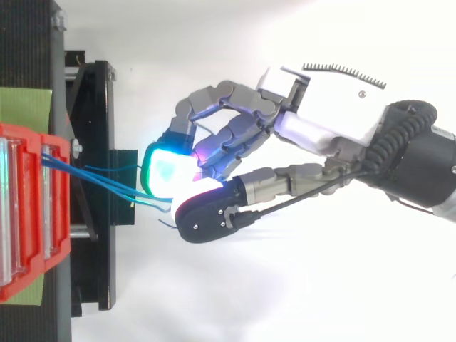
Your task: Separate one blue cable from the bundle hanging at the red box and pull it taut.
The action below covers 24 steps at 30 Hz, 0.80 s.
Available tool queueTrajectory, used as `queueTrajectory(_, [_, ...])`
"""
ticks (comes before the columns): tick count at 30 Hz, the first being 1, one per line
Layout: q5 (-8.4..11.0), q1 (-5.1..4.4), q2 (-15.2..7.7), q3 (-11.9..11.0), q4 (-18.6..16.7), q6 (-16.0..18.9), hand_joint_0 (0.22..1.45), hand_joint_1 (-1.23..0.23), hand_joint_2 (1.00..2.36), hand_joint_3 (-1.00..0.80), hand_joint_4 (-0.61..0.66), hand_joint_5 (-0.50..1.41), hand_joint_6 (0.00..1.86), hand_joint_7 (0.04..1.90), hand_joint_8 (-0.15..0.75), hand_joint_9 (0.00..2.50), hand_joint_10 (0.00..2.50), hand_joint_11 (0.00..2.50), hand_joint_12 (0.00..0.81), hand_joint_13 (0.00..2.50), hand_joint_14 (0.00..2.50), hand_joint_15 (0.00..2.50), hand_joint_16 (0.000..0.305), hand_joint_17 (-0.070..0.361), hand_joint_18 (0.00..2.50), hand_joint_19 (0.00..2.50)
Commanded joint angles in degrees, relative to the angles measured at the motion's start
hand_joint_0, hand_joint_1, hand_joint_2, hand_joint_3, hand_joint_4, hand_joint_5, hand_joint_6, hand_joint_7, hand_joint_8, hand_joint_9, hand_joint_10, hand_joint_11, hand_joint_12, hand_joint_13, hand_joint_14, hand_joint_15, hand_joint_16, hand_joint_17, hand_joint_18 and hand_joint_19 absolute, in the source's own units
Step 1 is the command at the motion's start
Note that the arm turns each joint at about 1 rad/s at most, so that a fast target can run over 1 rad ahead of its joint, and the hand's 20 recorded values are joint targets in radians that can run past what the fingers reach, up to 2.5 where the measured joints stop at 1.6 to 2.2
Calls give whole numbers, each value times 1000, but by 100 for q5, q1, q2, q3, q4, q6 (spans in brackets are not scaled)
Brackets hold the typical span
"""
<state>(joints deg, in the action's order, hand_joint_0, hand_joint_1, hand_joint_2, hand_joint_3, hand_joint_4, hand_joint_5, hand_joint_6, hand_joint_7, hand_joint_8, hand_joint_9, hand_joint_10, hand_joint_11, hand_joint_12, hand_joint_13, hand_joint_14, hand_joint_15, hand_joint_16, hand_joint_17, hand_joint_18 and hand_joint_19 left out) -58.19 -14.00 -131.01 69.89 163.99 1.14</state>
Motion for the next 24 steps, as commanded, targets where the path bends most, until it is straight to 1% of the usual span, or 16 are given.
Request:
queueTrajectory(1, [-17, 2, -4, 7, 1, 9, 534, -732, 1000, -500, 63, -261, 878, 887, 262, 927, 16, 1176, 357, 1189, 25, 895, 54, 121, 660, 568])
queueTrajectory(5, [0, -7, -4, -2, -34, -9, 524, -708, 1000, -500, 73, -262, 879, 876, 265, 921, 17, 1171, 364, 1249, 24, 936, 54, 122, 669, 568])
queueTrajectory(10, [0, -7, -13, -2, -43, -9, 485, -673, 1000, -500, 99, -265, 882, 849, 281, 918, 14, 1169, 369, 1368, 20, 1047, 58, 130, 706, 559])
queueTrajectory(14, [0, -7, -13, -2, -43, -26, 475, -681, 1000, -500, 110, -266, 883, 841, 285, 912, 14, 1162, 371, 1395, 19, 1087, 59, 133, 715, 553])
queueTrajectory(17, [0, -16, -4, 7, -51, -35, 472, -712, 1000, -500, 114, -266, 884, 832, 286, 909, 14, 1159, 375, 1416, 18, 1121, 59, 133, 717, 552])
queueTrajectory(18, [0, -16, -13, 7, -51, -35, 472, -726, 1000, -500, 114, -266, 884, 826, 288, 906, 14, 1167, 365, 1431, 17, 1126, 60, 134, 719, 551])
queueTrajectory(21, [0, -16, -13, 7, -60, -35, 487, -772, 1000, -500, 113, -267, 881, 840, 274, 893, 14, 1165, 355, 1425, 17, 1155, 58, 131, 710, 556])
queueTrajectory(22, [9, -24, -13, 7, -60, -35, 517, -780, 1000, -500, 100, -267, 877, 855, 267, 885, 16, 1179, 344, 1426, 17, 1182, 56, 126, 696, 564])
queueTrajectory(23, [9, -24, -13, -2, -60, -35, 521, -776, 1000, -500, 98, -267, 877, 852, 265, 884, 16, 1181, 337, 1425, 17, 1186, 56, 126, 695, 565])
queueTrajectory(24, [9, -24, -13, 7, -60, -35, 555, -750, 1000, -500, 86, -267, 873, 859, 258, 881, 16, 1166, 334, 1424, 17, 1197, 54, 122, 682, 570])
